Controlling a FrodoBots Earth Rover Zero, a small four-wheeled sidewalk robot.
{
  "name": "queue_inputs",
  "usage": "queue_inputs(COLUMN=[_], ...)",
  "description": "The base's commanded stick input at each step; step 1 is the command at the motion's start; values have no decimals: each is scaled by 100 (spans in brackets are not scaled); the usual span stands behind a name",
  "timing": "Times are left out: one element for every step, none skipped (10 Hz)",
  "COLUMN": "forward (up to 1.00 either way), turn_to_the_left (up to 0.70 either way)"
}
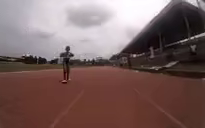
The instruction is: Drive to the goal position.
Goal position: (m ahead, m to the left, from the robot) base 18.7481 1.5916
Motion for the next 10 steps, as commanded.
queue_inputs(forward=[70, 70, 70, 70, 70, 70, 70, 70, 70, 70], turn_to_the_left=[-35, -30, -11, 0, 0, 0, 0, 0, 0, 0])
